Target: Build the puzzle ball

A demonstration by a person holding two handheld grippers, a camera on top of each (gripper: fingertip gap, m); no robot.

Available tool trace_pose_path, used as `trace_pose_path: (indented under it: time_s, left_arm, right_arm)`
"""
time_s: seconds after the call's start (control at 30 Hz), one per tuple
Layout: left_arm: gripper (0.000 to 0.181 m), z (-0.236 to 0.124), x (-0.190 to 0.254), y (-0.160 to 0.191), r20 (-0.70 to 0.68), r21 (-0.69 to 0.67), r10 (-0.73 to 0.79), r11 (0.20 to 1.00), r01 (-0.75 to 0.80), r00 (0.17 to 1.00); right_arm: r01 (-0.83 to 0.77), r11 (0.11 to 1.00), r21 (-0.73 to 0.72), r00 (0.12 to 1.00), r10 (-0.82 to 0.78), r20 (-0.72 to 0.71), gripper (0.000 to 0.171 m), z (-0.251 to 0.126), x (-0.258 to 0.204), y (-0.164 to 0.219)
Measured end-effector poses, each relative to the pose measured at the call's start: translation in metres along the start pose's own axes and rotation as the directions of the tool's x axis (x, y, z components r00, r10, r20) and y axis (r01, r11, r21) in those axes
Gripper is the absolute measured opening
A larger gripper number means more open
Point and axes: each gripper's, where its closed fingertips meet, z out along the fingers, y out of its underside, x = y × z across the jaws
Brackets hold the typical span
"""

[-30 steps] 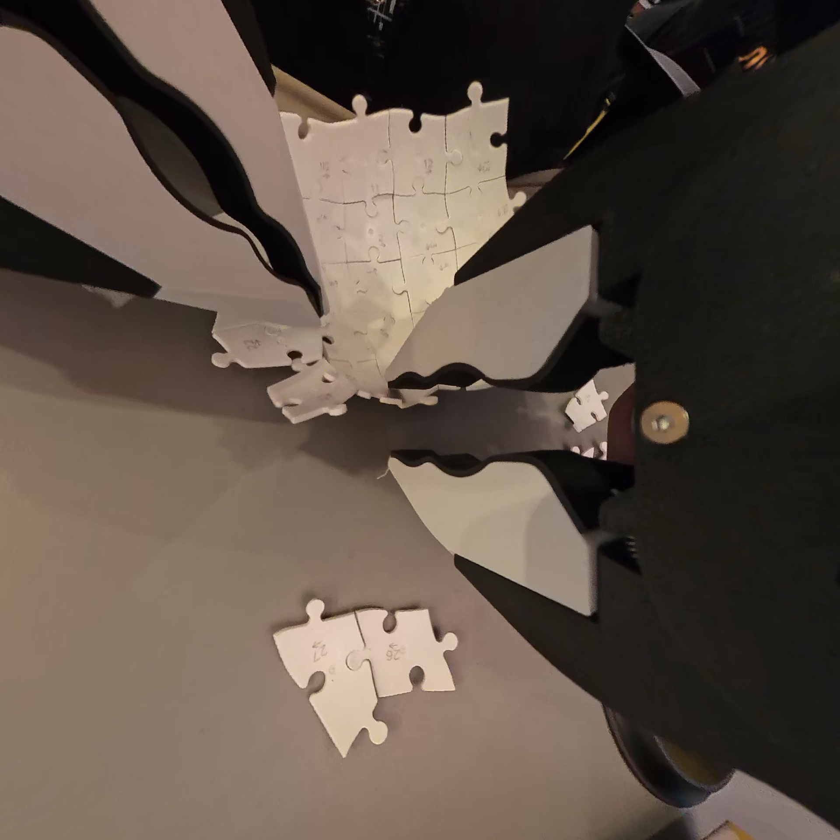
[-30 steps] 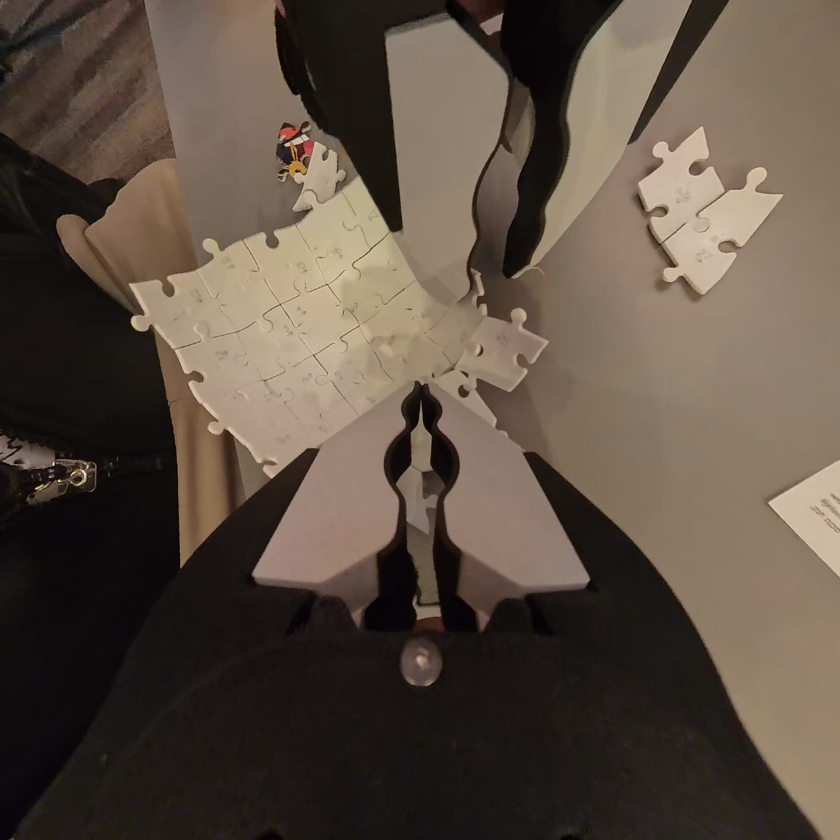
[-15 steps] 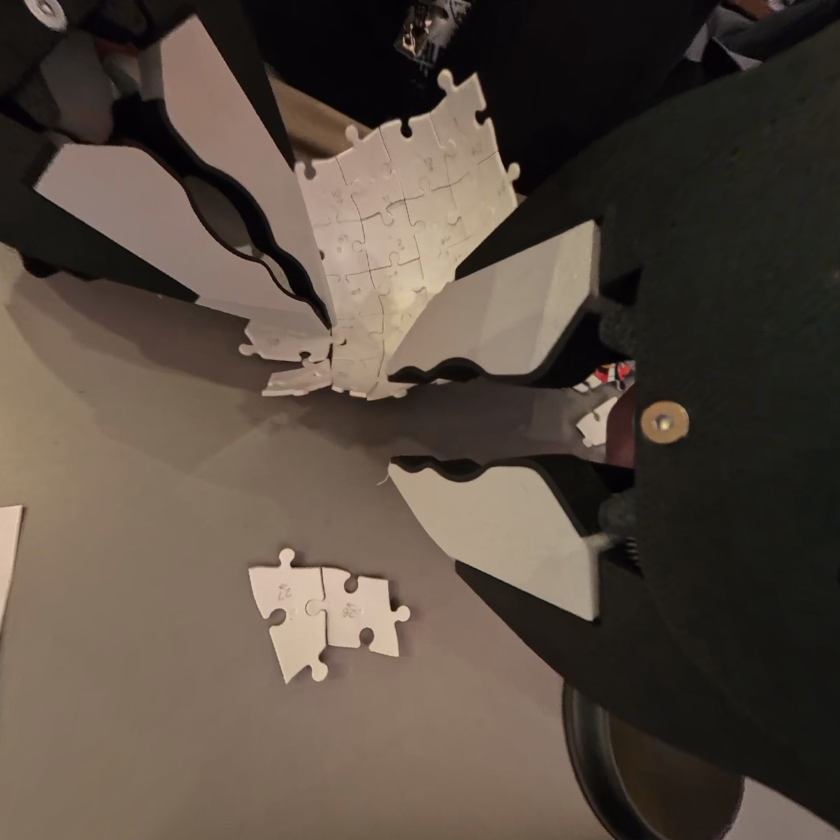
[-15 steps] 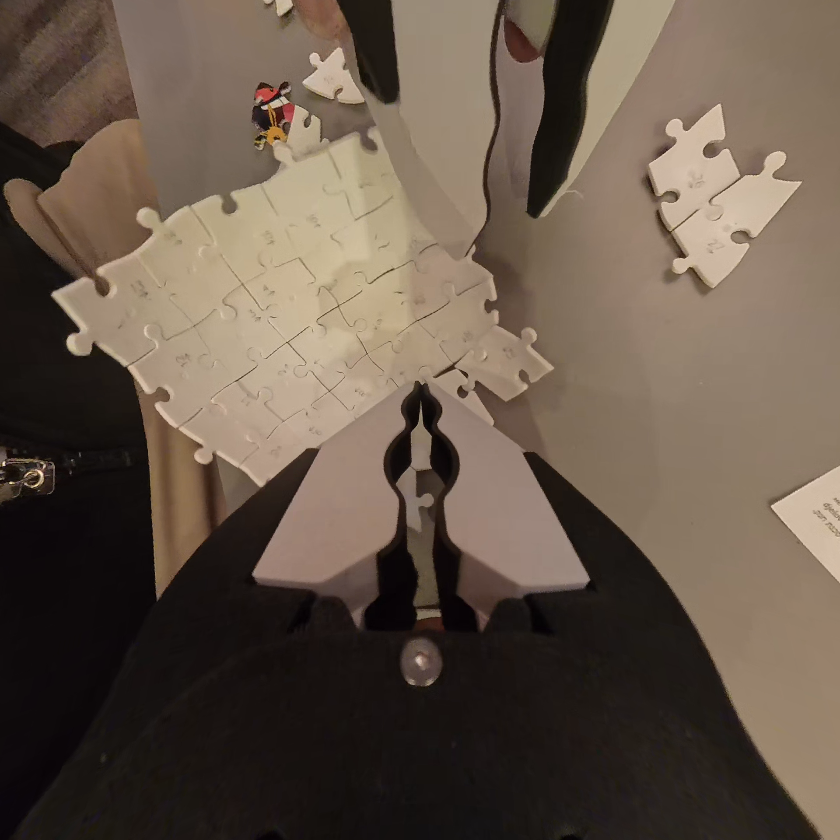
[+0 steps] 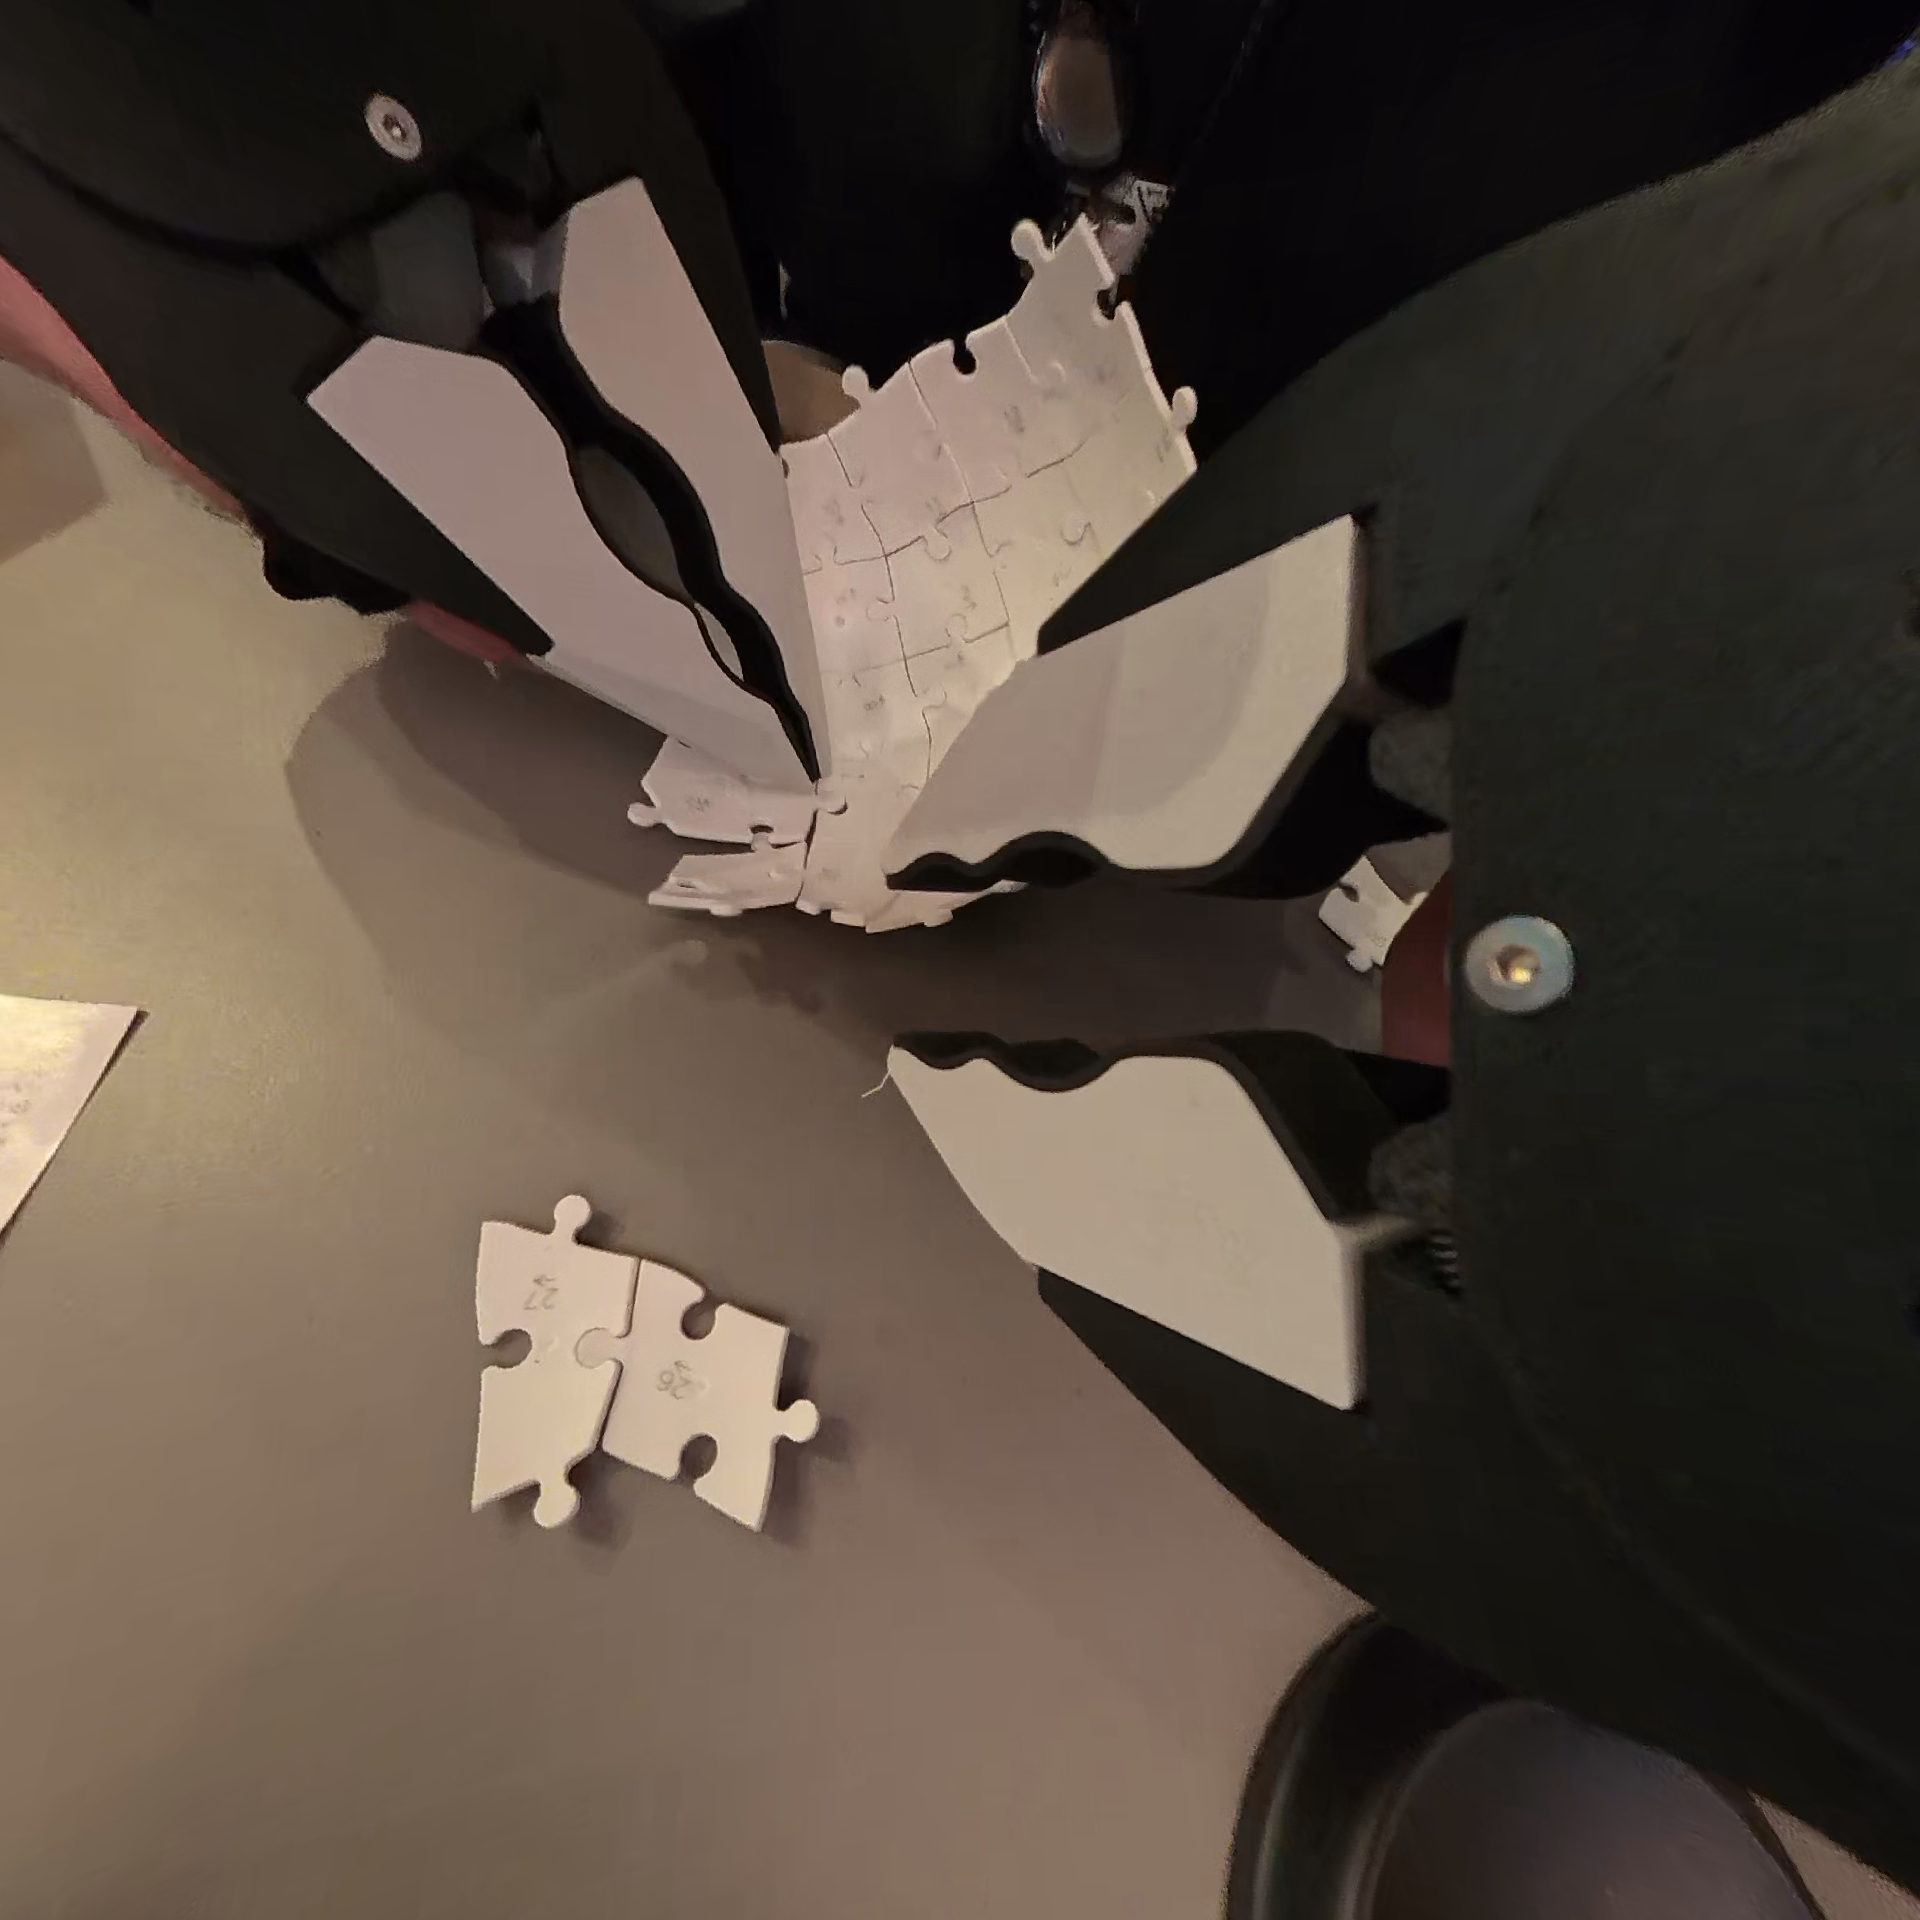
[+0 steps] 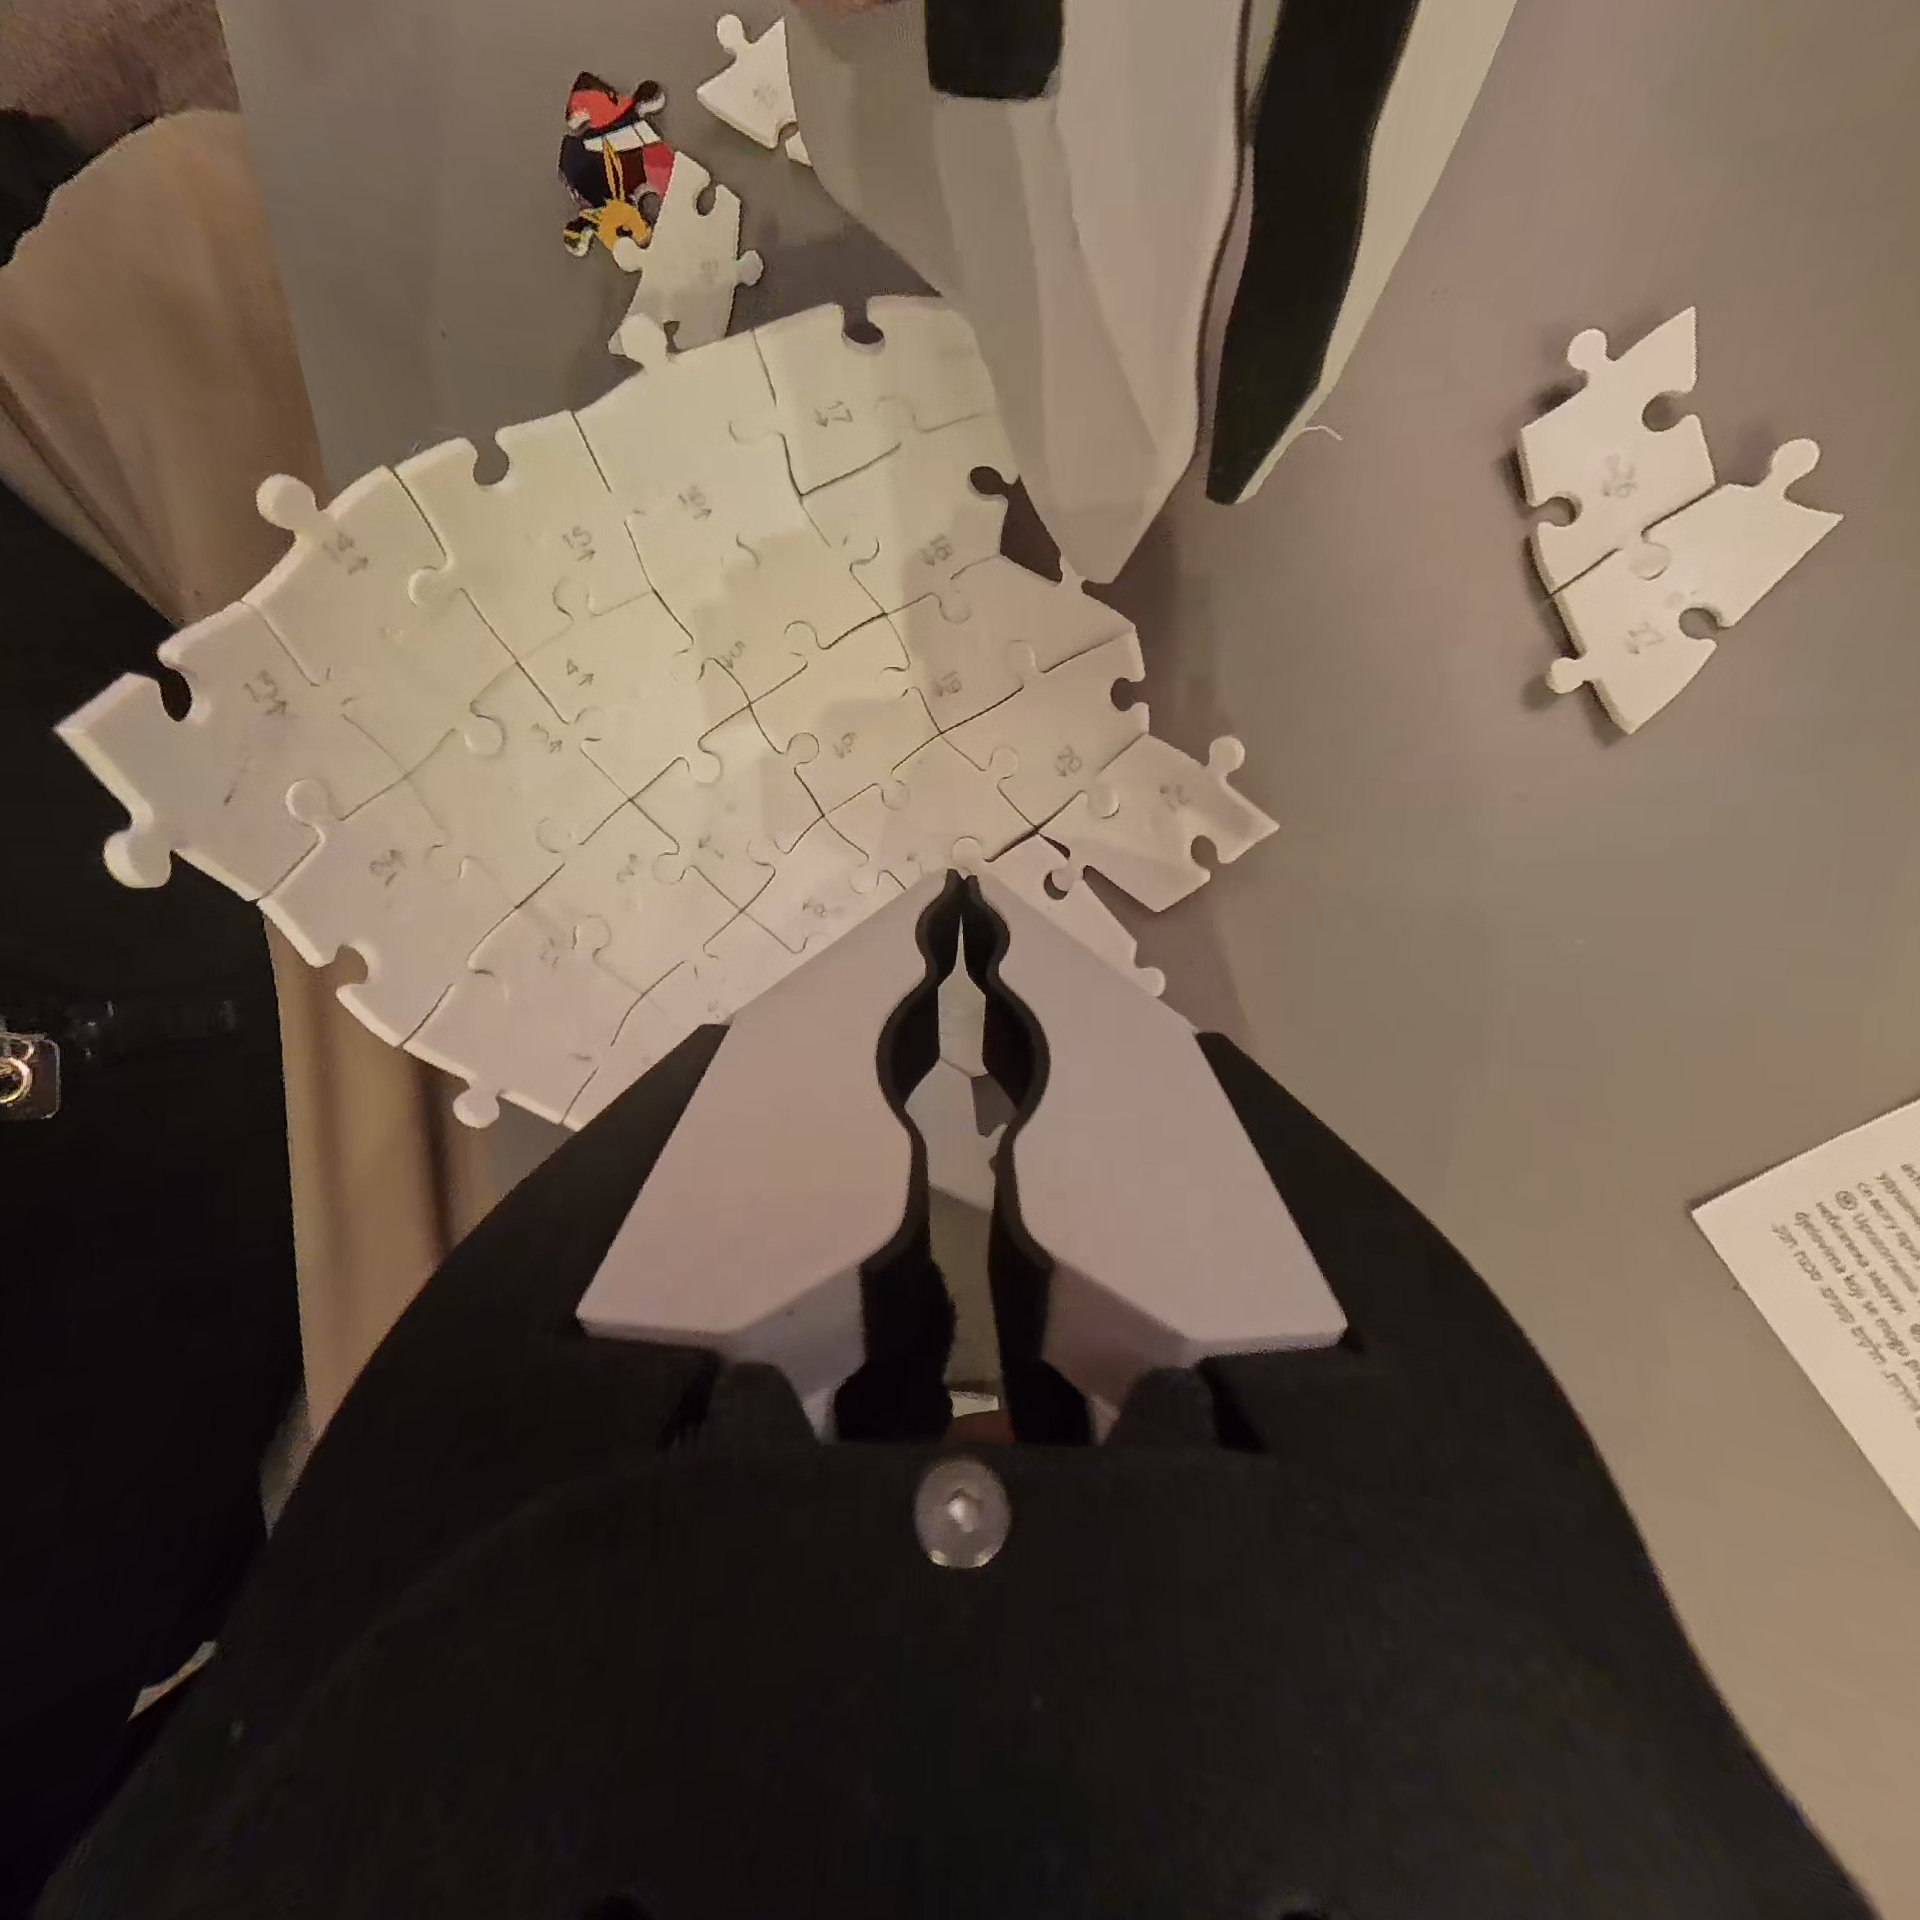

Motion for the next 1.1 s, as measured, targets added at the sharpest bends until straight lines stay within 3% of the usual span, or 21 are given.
trace_pose_path:
  time_s: [0.4,0.9,1.1]
  left_arm:
    - [0.02,0.0,0.004,-0.007,-0.055,0.046,-0.028,0.999,0.03,0.998]
    - [0.02,0.0,0.003,-0.009,-0.094,0.086,-0.051,0.995,0.059,0.994]
    - [0.02,-0.003,0.002,-0.01,-0.072,0.12,-0.049,0.991,0.057,0.996]
  right_arm:
    - [0.067,0.992,-0.11,0.998,-0.067,0.0,0.0,0.002,-0.001,0.0]
    - [0.016,0.956,-0.292,0.998,0.002,0.061,0.0,0.003,-0.001,0.001]
    - [-0.003,0.962,-0.273,0.999,0.012,0.032,0.0,0.003,-0.001,0.001]
